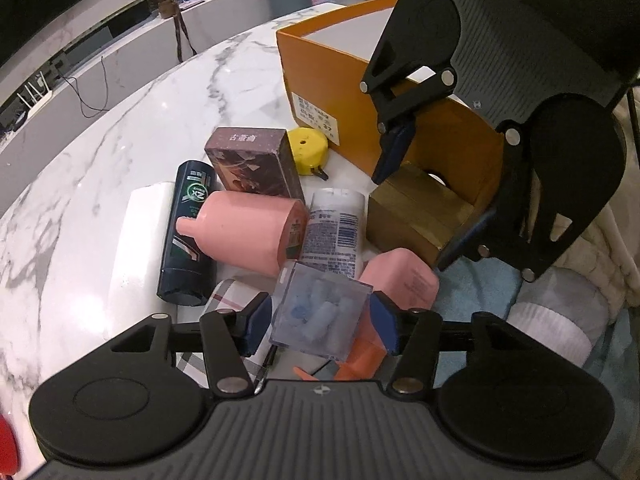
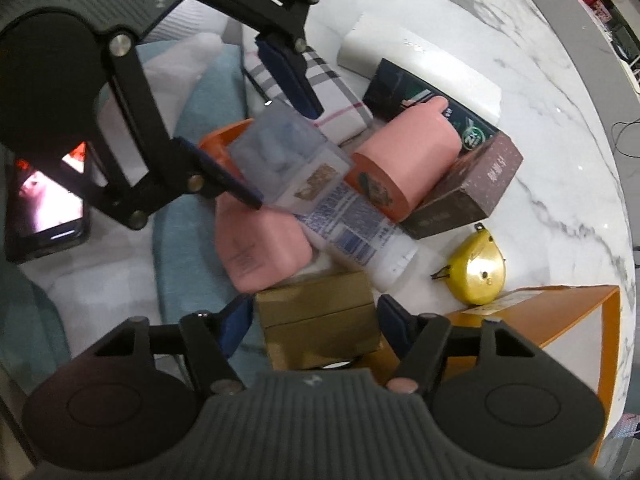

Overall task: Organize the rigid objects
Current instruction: 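Grasp the brown cardboard box with right tool while left tool reaches clear plastic box, then lift the clear plastic box with left tool while right tool lifts brown box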

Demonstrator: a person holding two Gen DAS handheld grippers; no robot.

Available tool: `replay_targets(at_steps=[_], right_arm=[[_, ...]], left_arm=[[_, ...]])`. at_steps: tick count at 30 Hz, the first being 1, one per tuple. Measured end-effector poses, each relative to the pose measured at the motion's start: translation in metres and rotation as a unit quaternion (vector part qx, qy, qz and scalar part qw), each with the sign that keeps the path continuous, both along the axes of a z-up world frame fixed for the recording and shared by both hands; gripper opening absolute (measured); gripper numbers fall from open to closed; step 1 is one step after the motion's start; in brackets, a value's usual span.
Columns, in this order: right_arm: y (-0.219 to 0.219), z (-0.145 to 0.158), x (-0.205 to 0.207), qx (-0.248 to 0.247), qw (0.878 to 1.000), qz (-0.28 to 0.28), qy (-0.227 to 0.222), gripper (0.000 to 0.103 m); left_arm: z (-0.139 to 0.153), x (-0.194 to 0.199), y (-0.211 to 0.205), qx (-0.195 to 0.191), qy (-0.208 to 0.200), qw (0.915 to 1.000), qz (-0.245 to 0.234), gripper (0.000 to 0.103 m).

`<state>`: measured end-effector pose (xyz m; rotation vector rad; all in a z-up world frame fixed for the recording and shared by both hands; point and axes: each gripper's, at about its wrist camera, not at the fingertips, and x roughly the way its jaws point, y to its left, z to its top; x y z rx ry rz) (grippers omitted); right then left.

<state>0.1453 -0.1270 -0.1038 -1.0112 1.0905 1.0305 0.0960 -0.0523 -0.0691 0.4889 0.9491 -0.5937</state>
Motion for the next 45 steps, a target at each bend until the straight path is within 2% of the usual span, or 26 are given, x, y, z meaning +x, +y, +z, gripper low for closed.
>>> replay_targets(at_steps=[5,8,12,20,27,33,37,41,45], right_arm=[[0.002,-0.002,0.003,0.003,1.0,-0.009,0.0,0.067],[0.002,-0.002,0.003,0.004,1.0,-0.011,-0.001,0.066],[0.003,0.002,-0.001,0.002,1.0,-0.014,-0.011,0.065],[-0.009,0.04,-0.001,0.047,0.997,-0.058,-0.03,0.064],[-0.021,0.085,-0.005,0.106,0.988,-0.08,-0.072,0.064],[-0.051,0.123,0.003,0.122,0.978,-0.115,-0.123,0.064],[-0.079,0.132,0.012,0.112,0.972,-0.151,-0.143,0.064],[-0.105,0.121,0.019,0.092,0.968,-0.181,-0.145,0.064],[-0.12,0.103,0.027,0.082,0.967,-0.195,-0.139,0.064]], left_arm=[[-0.002,0.002,0.0,-0.002,-0.006,0.9999,0.008,0.068],[-0.005,0.006,0.005,-0.019,0.002,0.9994,0.028,0.061],[-0.007,0.004,0.004,-0.013,-0.006,0.9992,0.037,0.059],[0.006,0.001,0.011,-0.024,-0.013,0.9973,0.068,0.058],[0.045,-0.007,0.009,-0.049,-0.047,0.9949,0.075,0.055],[0.095,-0.008,-0.012,-0.082,-0.09,0.9921,0.03,0.054],[0.125,-0.001,-0.042,-0.073,-0.122,0.9895,-0.027,0.054],[0.133,0.01,-0.081,-0.055,-0.137,0.9852,-0.086,0.054],[0.117,0.026,-0.119,-0.018,-0.139,0.9804,-0.138,0.054]])
